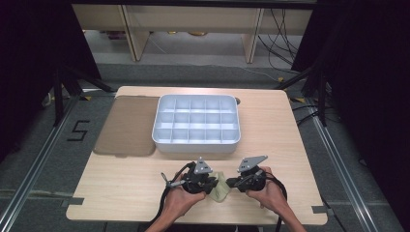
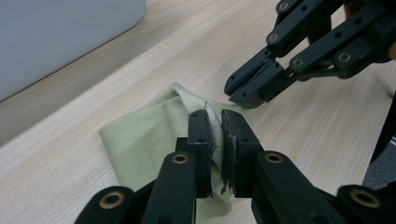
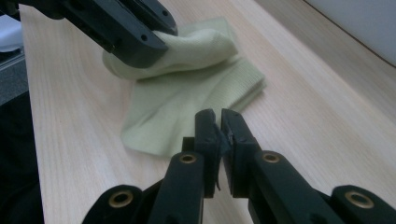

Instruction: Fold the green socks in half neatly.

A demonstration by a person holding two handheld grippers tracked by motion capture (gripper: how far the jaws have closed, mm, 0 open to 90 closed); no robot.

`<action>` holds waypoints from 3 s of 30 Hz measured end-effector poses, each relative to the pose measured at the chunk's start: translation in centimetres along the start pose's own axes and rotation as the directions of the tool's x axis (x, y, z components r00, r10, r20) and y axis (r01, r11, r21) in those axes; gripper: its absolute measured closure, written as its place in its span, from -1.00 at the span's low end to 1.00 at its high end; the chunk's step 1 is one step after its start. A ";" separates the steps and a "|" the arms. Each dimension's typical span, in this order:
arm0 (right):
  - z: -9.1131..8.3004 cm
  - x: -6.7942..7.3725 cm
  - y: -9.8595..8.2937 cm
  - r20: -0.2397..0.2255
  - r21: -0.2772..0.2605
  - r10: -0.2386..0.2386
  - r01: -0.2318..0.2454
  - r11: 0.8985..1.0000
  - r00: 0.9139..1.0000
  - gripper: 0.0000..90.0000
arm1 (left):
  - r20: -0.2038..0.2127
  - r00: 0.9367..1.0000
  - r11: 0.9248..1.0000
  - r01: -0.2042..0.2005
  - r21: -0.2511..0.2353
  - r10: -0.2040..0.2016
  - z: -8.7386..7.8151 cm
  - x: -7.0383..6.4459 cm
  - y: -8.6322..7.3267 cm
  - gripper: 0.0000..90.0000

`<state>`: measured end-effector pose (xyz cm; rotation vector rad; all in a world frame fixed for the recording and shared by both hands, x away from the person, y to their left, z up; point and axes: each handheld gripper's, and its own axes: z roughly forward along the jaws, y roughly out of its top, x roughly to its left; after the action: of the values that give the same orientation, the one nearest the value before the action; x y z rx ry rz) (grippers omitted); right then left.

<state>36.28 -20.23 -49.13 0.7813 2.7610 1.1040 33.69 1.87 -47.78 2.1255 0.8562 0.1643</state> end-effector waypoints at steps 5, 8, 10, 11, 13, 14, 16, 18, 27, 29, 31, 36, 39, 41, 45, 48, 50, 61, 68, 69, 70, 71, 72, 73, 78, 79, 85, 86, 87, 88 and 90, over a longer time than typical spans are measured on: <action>0.5 0.0 -0.5 0.001 0.027 -0.001 0.001 1.000 1.000 0.92 | 0.003 1.000 1.000 0.008 -0.003 -0.008 0.2 -0.2 0.1 0.81; 0.6 0.0 -0.4 -0.002 0.054 0.003 -0.003 0.999 1.000 0.92 | 0.011 1.000 1.000 0.017 -0.005 -0.017 0.6 -0.3 0.2 0.81; 0.7 0.1 -0.3 0.000 0.054 -0.002 0.002 0.999 1.000 0.92 | 0.017 1.000 1.000 0.000 -0.002 0.000 0.8 -0.4 0.3 0.81; 0.8 0.0 -0.2 -0.005 0.050 -0.012 0.012 0.999 1.000 0.92 | 0.014 1.000 1.000 0.004 -0.004 -0.004 1.0 -0.5 0.3 0.81; 0.9 0.0 -0.2 -0.002 0.048 -0.016 0.016 0.999 1.000 0.92 | 0.017 1.000 1.000 0.001 0.004 -0.001 1.2 -0.6 0.2 0.80; 0.8 0.0 -0.2 -0.003 0.048 -0.013 0.013 0.999 1.000 0.92 | 0.017 1.000 1.000 -0.003 0.007 0.003 1.4 -0.7 0.2 0.80; 0.8 0.0 -0.3 0.000 0.030 0.012 -0.012 0.999 1.000 0.92 | 0.016 1.000 1.000 -0.001 0.011 0.001 1.6 -0.8 0.2 0.79; 0.6 -0.1 -0.3 0.006 0.026 0.004 -0.004 1.000 1.000 0.92 | 0.026 1.000 1.000 0.001 0.008 -0.001 1.7 -0.8 0.2 0.79; -0.8 -0.8 -0.6 0.020 0.006 0.031 -0.031 1.000 0.999 0.92 | 0.067 0.997 1.000 0.029 -0.001 -0.029 1.7 -0.5 0.2 0.59; -1.0 -0.9 -0.7 0.026 0.000 0.036 -0.036 0.999 0.999 0.91 | 0.076 0.997 1.000 0.019 0.003 -0.020 1.5 -0.3 0.3 0.38; -1.2 -1.1 -0.7 0.016 -0.007 0.047 -0.047 0.999 0.999 0.90 | 0.099 0.994 0.999 0.048 -0.023 -0.045 1.1 -0.3 0.5 0.24; -1.9 -1.4 -0.9 0.036 -0.028 0.047 -0.046 0.999 0.998 0.89 | 0.137 0.989 0.997 0.068 -0.042 -0.062 -0.3 0.5 0.9 0.00; -2.2 -1.4 -0.9 0.049 -0.033 0.065 -0.063 0.997 0.997 0.89 | 0.154 0.985 0.993 0.088 -0.077 -0.075 -1.4 1.4 0.9 0.07; -2.3 -1.4 -1.0 0.051 -0.037 0.066 -0.064 0.997 0.997 0.88 | 0.158 0.984 0.992 0.093 -0.089 -0.078 -2.2 2.1 0.8 0.12; -2.2 -1.4 -0.8 0.052 -0.039 0.062 -0.060 0.997 0.997 0.87 | 0.165 0.981 0.987 0.117 -0.108 -0.098 -2.8 3.1 0.6 0.28; -2.3 -1.3 -0.7 0.041 -0.037 0.066 -0.064 0.997 0.997 0.87 | 0.115 0.992 0.995 0.063 -0.083 -0.054 -2.6 3.4 0.5 0.47; -2.3 -1.3 -0.6 0.050 -0.044 0.063 -0.061 0.997 0.997 0.87 | 0.076 0.996 0.997 0.043 -0.064 -0.038 -2.0 3.5 0.2 0.62; -2.4 -0.6 0.0 0.042 -0.051 0.042 -0.040 0.998 0.998 0.87 | 0.041 0.999 0.997 -0.027 0.073 0.024 0.8 4.4 -1.6 0.86; -2.3 0.1 0.6 0.046 -0.065 0.021 -0.018 0.998 0.999 0.87 | 0.015 1.000 0.996 -0.012 0.093 0.011 0.3 3.4 -2.4 0.88; -2.3 0.3 0.7 0.041 -0.067 0.016 -0.013 0.998 0.999 0.87 | 0.000 1.000 0.995 -0.001 0.102 0.001 0.0 3.1 -2.5 0.88; -2.3 0.5 0.9 0.039 -0.065 0.013 -0.011 0.998 0.999 0.87 | -0.003 1.000 0.995 0.002 0.098 -0.002 -0.1 2.9 -2.7 0.87; -2.1 0.6 1.0 0.034 -0.075 0.005 -0.002 0.997 0.999 0.87 | -0.009 1.000 0.996 0.018 0.093 -0.017 -0.3 2.5 -3.0 0.86; -2.1 0.9 1.2 0.033 -0.073 0.003 0.000 0.997 0.999 0.87 | -0.003 1.000 0.995 0.029 0.092 -0.029 -0.5 2.2 -3.3 0.86; -2.1 1.1 1.3 0.033 -0.075 -0.006 0.009 0.997 0.999 0.87 | -0.005 1.000 0.996 0.021 0.090 -0.021 -0.6 2.0 -3.5 0.86; -1.5 2.6 2.1 0.014 -0.076 -0.031 0.032 0.997 0.999 0.89 | 0.017 0.999 0.997 0.041 0.072 -0.042 -1.6 1.1 -4.4 0.88; -1.2 2.9 2.3 0.002 -0.071 -0.036 0.036 0.997 0.999 0.89 | 0.021 0.999 0.996 0.031 0.080 -0.033 -1.7 1.2 -4.5 0.88; -0.1 4.1 2.5 -0.041 -0.066 -0.035 0.032 0.997 0.999 0.93 | 0.028 0.998 0.995 0.052 0.083 -0.054 -1.6 1.2 -4.8 0.89; 0.1 4.3 2.6 -0.047 -0.069 -0.046 0.043 0.997 0.998 0.93 | 0.026 0.998 0.995 0.054 0.080 -0.057 -1.6 1.2 -4.8 0.89; 0.3 4.6 2.5 -0.052 -0.058 -0.043 0.040 0.998 0.998 0.93 | 0.024 0.998 0.995 0.058 0.077 -0.060 -1.5 1.1 -4.8 0.89; 0.5 4.7 2.5 -0.057 -0.054 -0.053 0.050 0.997 0.997 0.93 | 0.022 0.998 0.996 0.052 0.078 -0.054 -1.5 1.1 -4.8 0.90; 1.0 4.9 2.3 -0.061 -0.039 -0.065 0.063 0.997 0.996 0.94 | 0.021 0.998 0.996 0.051 0.078 -0.052 -1.5 1.1 -4.9 0.90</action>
<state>33.27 -15.87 -47.78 0.6607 2.7855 1.1838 31.42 5.67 -50.55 2.1703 0.9161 0.0811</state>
